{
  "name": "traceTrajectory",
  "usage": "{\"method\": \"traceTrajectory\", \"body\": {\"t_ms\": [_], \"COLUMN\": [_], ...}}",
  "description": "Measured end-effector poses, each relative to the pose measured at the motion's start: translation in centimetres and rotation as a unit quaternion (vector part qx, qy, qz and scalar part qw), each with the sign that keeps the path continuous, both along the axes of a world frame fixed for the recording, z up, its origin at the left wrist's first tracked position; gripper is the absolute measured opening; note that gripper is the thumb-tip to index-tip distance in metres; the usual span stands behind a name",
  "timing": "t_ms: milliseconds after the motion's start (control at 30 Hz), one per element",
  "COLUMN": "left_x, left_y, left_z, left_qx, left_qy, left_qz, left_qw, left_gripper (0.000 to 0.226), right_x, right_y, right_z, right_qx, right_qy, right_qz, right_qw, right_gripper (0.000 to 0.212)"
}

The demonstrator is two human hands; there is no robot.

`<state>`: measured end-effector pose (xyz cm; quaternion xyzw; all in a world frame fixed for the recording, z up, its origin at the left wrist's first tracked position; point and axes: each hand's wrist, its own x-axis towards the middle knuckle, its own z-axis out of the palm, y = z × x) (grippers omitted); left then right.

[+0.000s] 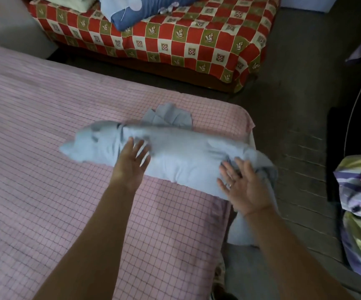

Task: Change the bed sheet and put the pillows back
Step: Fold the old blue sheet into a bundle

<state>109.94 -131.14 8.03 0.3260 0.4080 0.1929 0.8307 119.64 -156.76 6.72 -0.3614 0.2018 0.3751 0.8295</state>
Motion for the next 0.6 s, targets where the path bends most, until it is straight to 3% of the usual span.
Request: {"method": "traceTrajectory", "body": {"t_ms": [133, 267, 367, 467, 600], "left_x": [5.8, 7.4, 6.3, 4.6, 3.0], "left_y": [0.1, -0.5, -1.4, -2.9, -4.6], "left_z": [2.8, 1.5, -0.9, -3.2, -5.7], "left_qx": [0.057, 0.047, 0.005, -0.059, -0.127], "left_qy": [-0.004, 0.019, 0.057, 0.101, 0.129], "left_qz": [-0.051, -0.06, -0.039, -0.008, 0.031], "left_qw": [0.997, 0.997, 0.998, 0.993, 0.983], "left_gripper": [0.021, 0.033, 0.053, 0.06, 0.067], "right_x": [7.0, 10.0, 10.9, 12.1, 14.0], "right_y": [1.6, 2.1, 2.6, 3.9, 6.2], "right_z": [1.1, -0.1, -0.9, -0.9, 0.4], "right_qx": [-0.091, -0.123, -0.143, -0.175, -0.231], "right_qy": [-0.057, -0.049, -0.062, -0.085, -0.18], "right_qz": [0.036, 0.062, 0.098, 0.143, 0.226], "right_qw": [0.994, 0.989, 0.983, 0.97, 0.929], "right_gripper": [0.049, 0.05, 0.05, 0.052, 0.051]}}
